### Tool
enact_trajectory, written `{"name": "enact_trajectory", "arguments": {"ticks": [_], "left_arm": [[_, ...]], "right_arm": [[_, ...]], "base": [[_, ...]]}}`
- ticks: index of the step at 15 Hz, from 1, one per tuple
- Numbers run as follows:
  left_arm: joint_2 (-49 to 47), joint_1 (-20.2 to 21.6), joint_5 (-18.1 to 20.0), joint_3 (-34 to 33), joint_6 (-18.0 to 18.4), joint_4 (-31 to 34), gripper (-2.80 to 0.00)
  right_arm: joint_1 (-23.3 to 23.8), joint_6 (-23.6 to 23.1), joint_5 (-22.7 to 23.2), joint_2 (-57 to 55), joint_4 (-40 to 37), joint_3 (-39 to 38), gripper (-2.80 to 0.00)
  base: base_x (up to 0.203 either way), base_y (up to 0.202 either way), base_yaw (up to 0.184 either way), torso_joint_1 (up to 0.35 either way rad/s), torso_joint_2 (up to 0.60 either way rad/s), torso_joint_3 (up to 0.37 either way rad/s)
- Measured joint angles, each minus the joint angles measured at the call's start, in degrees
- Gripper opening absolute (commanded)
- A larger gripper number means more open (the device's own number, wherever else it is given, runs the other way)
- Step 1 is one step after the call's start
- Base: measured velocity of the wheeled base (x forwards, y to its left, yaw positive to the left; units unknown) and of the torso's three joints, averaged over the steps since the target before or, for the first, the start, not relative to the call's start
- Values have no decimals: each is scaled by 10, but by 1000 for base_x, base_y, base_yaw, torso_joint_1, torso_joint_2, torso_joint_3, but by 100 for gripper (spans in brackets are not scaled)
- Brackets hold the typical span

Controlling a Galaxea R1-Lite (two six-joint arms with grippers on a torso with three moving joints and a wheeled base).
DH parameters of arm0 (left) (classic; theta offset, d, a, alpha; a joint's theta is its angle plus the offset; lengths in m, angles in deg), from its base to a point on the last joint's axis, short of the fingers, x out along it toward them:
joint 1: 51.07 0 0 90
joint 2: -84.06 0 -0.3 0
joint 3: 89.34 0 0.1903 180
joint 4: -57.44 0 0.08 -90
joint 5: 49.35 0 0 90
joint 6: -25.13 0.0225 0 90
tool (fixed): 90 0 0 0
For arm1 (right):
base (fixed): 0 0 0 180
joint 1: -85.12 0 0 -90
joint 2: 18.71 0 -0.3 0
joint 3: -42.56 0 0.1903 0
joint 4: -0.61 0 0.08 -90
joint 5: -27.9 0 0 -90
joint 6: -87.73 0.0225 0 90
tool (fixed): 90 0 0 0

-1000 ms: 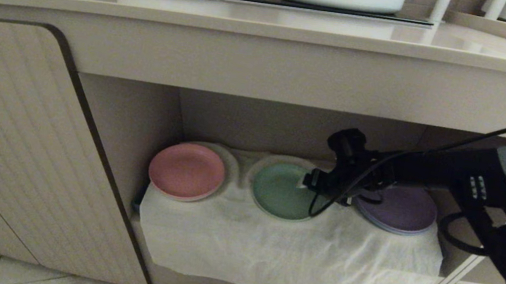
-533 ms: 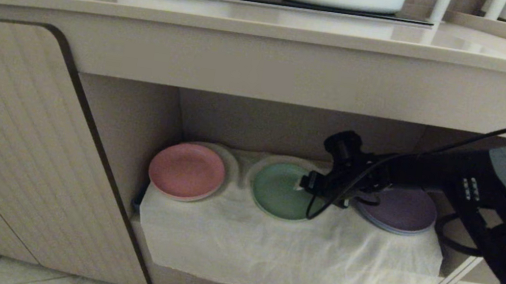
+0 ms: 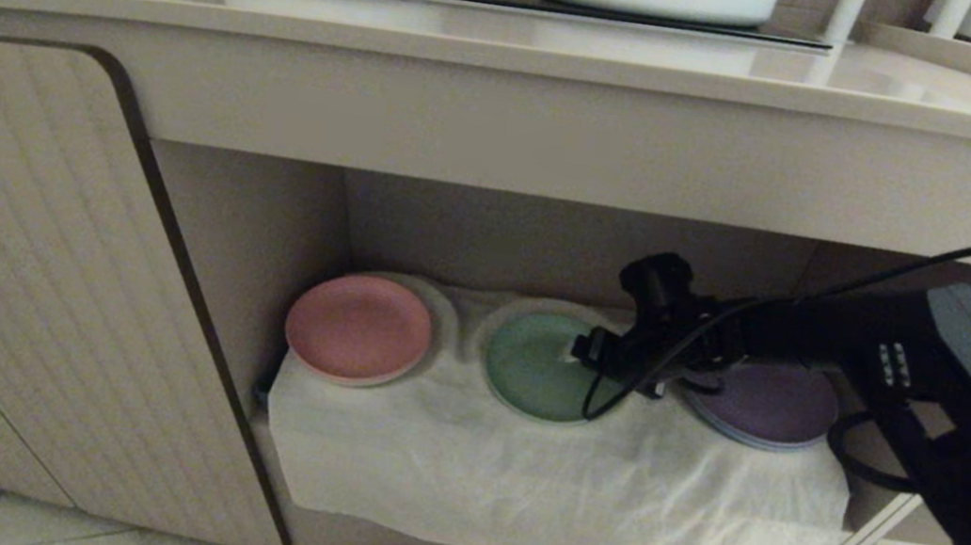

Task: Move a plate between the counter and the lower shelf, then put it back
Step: Pick up the plate in the cupboard

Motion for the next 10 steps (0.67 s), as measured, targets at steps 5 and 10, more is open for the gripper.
{"name": "enact_trajectory", "arguments": {"ticks": [5, 10], "left_arm": [[0, 0, 0, 0, 0, 0, -280], [0, 0, 0, 0, 0, 0, -280]], "right_arm": [[-2, 1, -1, -1, 2, 0, 0], [-2, 0, -1, -2, 8, 0, 0]], "base": [[0, 0, 0, 0, 0, 0], [0, 0, 0, 0, 0, 0]]}}
